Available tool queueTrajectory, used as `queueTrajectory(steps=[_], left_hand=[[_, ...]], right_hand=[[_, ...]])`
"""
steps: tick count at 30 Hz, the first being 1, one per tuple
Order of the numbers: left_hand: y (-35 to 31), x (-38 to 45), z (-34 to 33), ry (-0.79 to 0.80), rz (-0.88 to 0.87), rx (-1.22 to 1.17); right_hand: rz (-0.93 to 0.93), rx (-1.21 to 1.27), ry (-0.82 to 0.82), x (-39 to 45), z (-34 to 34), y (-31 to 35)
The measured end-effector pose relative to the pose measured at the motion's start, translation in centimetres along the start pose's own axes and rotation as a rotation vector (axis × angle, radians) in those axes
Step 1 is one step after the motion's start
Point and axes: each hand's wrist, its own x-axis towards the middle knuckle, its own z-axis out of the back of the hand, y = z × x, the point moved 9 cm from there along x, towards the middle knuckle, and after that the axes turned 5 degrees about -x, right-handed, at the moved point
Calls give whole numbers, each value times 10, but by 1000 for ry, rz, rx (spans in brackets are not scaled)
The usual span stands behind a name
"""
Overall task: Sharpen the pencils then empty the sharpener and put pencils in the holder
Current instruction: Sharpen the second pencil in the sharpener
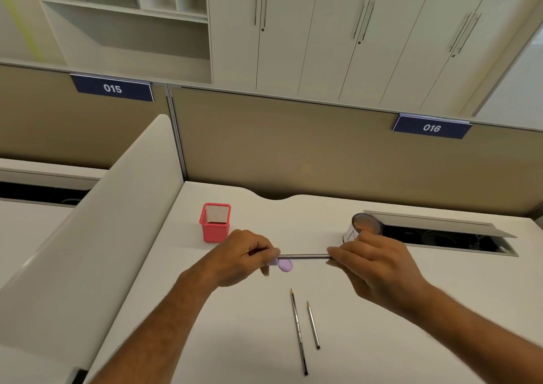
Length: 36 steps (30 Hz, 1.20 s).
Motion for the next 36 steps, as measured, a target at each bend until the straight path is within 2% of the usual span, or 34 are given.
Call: queueTrajectory(steps=[3, 6, 7, 9, 12, 13, 14, 15, 17, 20, 22, 23, 25, 28, 30, 33, 34, 36], left_hand=[[-1, -1, -5, 9, -6, -4], [-4, -2, -1, -34, -35, 1], [-5, -2, 1, -45, -45, -2], [-8, -2, 3, -55, -70, 8], [-11, -1, 7, -76, -104, 39], [-13, -1, 8, -75, -113, 53], [-14, 0, 7, -68, -120, 62], [-15, 0, 5, -60, -124, 64], [-16, 0, 5, -56, -122, 47], [-13, -1, 6, -63, -111, -2], [-11, -1, 7, -68, -109, -21], [-11, -1, 6, -67, -107, -27], [-13, -1, 4, -60, -108, -28], [-14, -1, 4, -60, -111, -16], [-15, 0, 6, -61, -121, -2], [-20, 0, 8, -58, -140, 51], [-22, 0, 8, -57, -144, 63], [-25, 1, 10, -58, -147, 80]], right_hand=[[108, -139, -83, 1, 9, 7], [46, -110, -3, -2, -2, 2], [-26, -41, 50, -3, -6, -3], [-301, 181, 197, -1, -18, -17], [-781, 740, 499, -16, -46, -29], [-895, 909, 581, -22, -51, -26], [-936, 979, 626, -25, -53, -24], [-919, 953, 634, -25, -51, -25], [-754, 691, 522, -16, -39, -30], [-269, 199, 175, 1, -7, -14], [35, -42, 22, -5, 2, 6], [114, -129, -32, -9, 4, 12], [143, -203, -71, -8, 7, 16], [-34, -48, 34, -5, 1, 5], [-353, 231, 196, -3, -14, -13], [-998, 929, 539, -24, -49, -29], [-1123, 1076, 629, -31, -54, -25], [-1182, 1173, 727, -35, -54, -19]])
